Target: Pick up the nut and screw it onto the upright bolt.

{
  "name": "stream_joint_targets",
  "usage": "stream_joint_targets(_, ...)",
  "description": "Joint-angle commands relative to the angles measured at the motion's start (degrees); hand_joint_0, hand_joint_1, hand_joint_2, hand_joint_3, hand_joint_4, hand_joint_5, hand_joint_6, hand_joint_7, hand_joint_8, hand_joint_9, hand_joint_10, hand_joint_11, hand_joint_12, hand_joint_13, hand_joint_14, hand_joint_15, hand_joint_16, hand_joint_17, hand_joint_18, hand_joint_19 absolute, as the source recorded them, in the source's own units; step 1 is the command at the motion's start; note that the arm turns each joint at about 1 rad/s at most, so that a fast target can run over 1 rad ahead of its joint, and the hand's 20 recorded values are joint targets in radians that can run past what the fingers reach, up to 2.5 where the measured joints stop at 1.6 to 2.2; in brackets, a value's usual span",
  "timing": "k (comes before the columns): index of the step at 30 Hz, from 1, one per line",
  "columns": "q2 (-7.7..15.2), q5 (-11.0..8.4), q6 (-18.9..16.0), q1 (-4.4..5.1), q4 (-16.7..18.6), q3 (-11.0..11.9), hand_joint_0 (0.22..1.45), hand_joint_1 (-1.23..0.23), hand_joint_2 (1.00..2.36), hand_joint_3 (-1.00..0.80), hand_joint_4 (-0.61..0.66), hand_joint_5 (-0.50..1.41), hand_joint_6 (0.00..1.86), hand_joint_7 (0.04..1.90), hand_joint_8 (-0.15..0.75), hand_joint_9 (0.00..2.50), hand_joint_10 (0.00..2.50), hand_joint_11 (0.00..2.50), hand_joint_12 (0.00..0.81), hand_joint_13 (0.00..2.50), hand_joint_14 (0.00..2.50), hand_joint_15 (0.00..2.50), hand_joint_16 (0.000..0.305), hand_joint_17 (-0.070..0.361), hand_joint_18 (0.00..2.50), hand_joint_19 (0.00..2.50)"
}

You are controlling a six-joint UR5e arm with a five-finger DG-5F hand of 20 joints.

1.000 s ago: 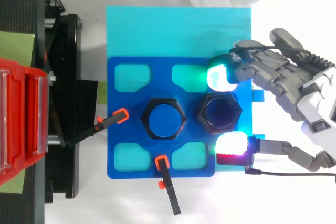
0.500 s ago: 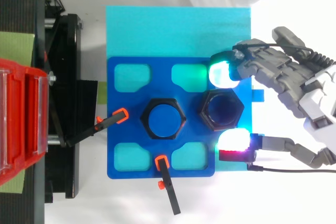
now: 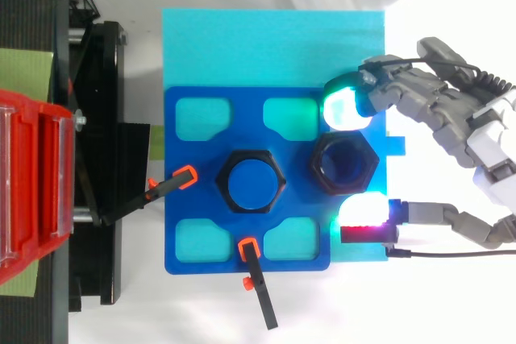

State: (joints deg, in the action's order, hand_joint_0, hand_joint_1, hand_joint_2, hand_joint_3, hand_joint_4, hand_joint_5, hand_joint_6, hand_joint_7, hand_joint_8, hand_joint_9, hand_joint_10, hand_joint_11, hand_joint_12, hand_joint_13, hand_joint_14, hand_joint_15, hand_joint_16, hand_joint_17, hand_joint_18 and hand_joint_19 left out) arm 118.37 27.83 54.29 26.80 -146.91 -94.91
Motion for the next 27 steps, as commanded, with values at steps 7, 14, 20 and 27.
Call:
stream_joint_targets(7,-3.1,2.49,-1.8,-1.58,-5.9,0.0,0.54,-0.72,1.00,-0.50,0.27,-0.20,0.50,1.03,0.292,0.40,0.00,0.00,0.373,0.40,0.00,0.00,0.047,0.105,0.29,0.00)
stream_joint_targets(14,-6.8,5.39,-2.3,-3.34,-10.9,0.0,0.54,-0.72,1.00,-0.50,0.27,-0.20,0.50,1.03,0.292,0.40,0.00,0.00,0.372,0.40,0.00,0.00,0.047,0.105,0.29,0.00)
stream_joint_targets(20,-8.7,7.59,-2.1,-4.48,-11.7,0.0,0.54,-0.71,1.00,-0.50,0.27,-0.20,0.50,1.03,0.292,0.40,0.00,0.00,0.372,0.40,0.00,0.00,0.047,0.105,0.29,0.00)
stream_joint_targets(27,-8.9,8.47,-1.7,-5.01,-10.0,0.0,0.54,-0.71,1.00,-0.50,0.27,-0.20,0.50,1.03,0.293,0.40,0.00,0.00,0.371,0.41,0.00,0.00,0.047,0.105,0.29,0.00)
